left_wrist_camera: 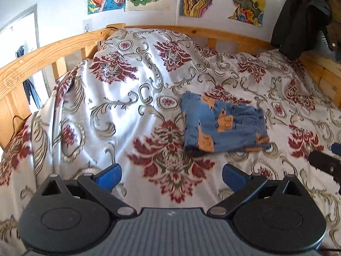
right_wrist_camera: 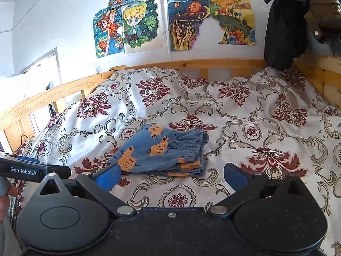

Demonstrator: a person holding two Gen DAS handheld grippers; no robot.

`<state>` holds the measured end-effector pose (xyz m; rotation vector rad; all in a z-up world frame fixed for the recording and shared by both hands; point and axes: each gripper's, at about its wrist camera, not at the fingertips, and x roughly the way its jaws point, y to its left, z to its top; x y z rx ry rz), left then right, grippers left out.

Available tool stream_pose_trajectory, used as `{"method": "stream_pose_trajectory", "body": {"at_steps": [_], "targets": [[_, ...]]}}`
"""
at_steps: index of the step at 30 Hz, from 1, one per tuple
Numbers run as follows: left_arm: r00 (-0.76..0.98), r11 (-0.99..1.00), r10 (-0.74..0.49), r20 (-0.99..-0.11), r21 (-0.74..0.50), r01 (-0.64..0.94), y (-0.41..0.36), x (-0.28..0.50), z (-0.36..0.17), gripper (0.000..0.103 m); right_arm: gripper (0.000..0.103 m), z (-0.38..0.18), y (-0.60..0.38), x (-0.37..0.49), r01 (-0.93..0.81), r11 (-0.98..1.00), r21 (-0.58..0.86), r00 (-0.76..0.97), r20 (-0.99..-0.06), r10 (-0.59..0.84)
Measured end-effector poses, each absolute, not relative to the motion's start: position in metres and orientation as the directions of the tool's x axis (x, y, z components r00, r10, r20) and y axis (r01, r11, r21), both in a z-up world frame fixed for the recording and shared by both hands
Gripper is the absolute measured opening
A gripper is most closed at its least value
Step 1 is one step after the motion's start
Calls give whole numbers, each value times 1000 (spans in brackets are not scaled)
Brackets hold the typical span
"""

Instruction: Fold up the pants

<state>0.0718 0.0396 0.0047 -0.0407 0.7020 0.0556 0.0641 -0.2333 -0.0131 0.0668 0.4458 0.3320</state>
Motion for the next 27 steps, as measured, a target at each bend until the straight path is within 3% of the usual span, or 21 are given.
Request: {"method": "stream_pose_trajectory", "body": {"at_steps": [19, 27], "targets": [[750, 999, 31, -661, 3, -40, 32, 67, -1, 103, 102, -18, -237, 63, -282, 948, 147, 851, -419, 318], [705, 1000, 0, -709, -16, -17, 33, 73, -10, 103, 102, -25, -237, 64, -280, 946, 162, 842, -433, 323]]}}
